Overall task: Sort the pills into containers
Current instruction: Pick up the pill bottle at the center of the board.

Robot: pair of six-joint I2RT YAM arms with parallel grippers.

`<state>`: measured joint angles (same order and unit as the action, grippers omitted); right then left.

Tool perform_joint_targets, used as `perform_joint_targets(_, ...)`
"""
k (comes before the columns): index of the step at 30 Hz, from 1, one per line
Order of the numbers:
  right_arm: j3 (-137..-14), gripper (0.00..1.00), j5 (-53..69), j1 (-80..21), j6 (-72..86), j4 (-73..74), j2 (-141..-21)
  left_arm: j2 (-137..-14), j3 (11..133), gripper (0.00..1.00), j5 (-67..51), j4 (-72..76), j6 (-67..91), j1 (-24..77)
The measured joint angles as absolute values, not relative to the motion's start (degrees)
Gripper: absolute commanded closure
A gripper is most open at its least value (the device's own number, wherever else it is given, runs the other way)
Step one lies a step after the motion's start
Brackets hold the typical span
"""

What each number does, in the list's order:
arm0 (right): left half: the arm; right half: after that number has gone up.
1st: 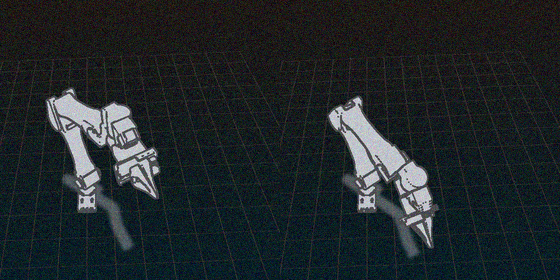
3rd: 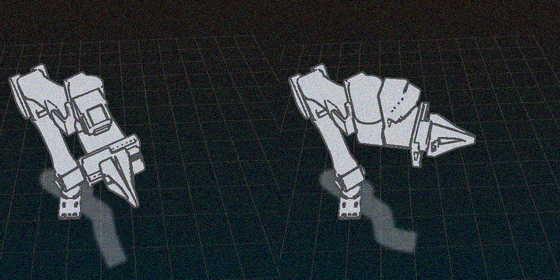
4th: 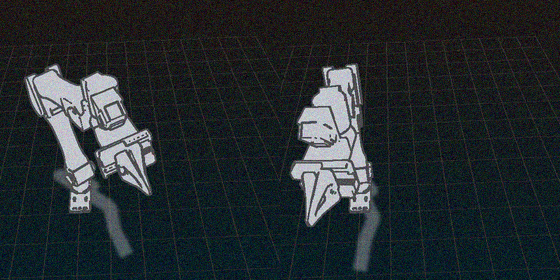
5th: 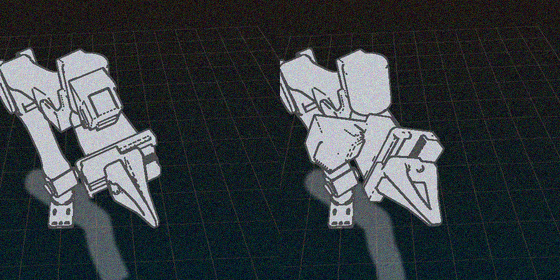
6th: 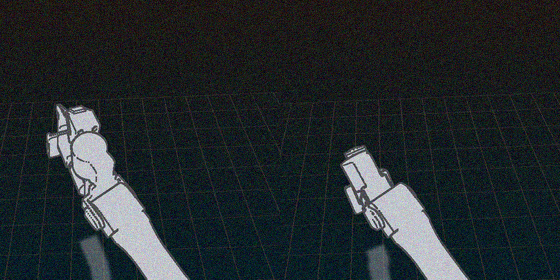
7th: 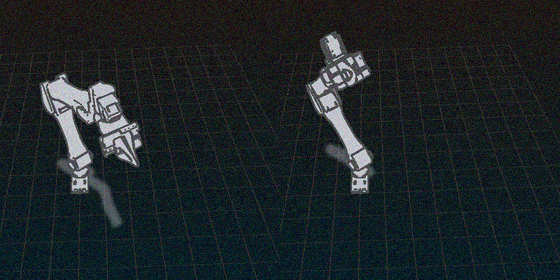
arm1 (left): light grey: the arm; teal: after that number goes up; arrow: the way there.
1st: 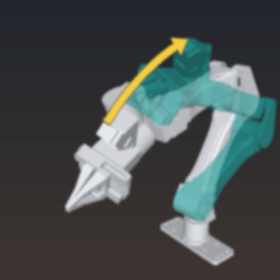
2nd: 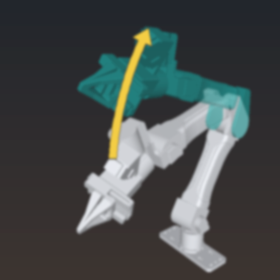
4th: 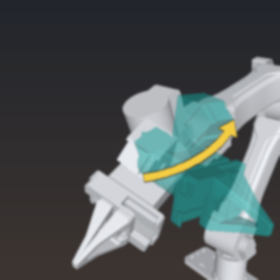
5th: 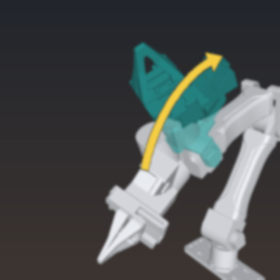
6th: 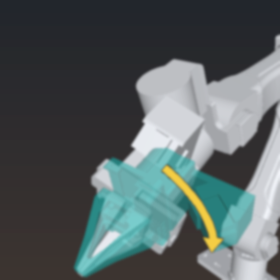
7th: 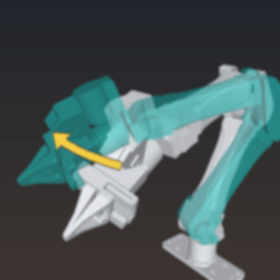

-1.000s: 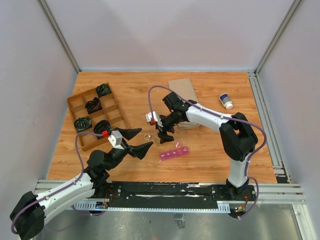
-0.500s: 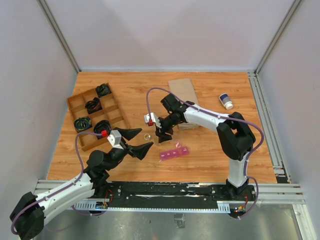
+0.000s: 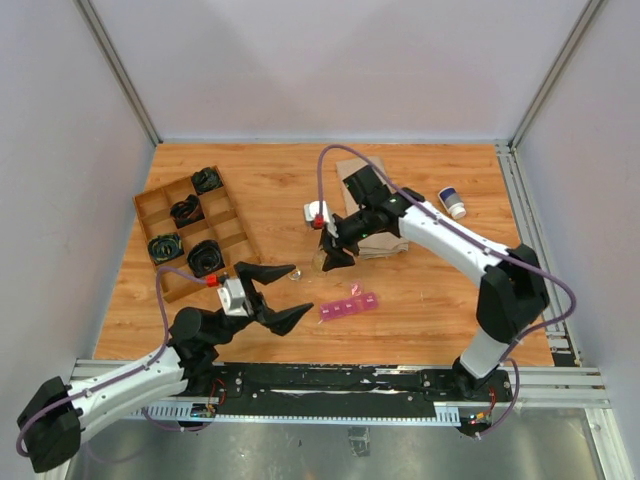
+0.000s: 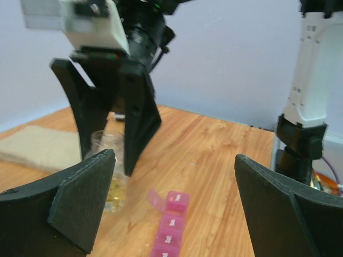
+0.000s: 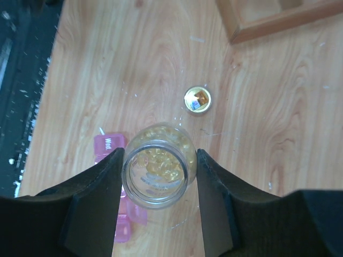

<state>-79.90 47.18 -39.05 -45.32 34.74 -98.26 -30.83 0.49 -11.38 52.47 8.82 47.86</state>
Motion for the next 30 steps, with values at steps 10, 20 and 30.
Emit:
perform_joint_targets(10,-74.17,0.81,54.81,-35.07,-35.14,35.18,-83.42,-41.17,0.49,0.01,1.45,59.40,-11.66,62.08)
perform_joint_targets(20,-61.65,0.84,56.18,-31.86,-19.73,23.70,-77.73,-65.01,1.15,0.01,10.63,77.17,-17.15,64.84)
perform_joint_targets(30,-59.79,0.84,56.14,-31.83,-12.93,16.62,-76.93,-77.41,8.67,0.08,14.74,85.14,-14.92,67.11)
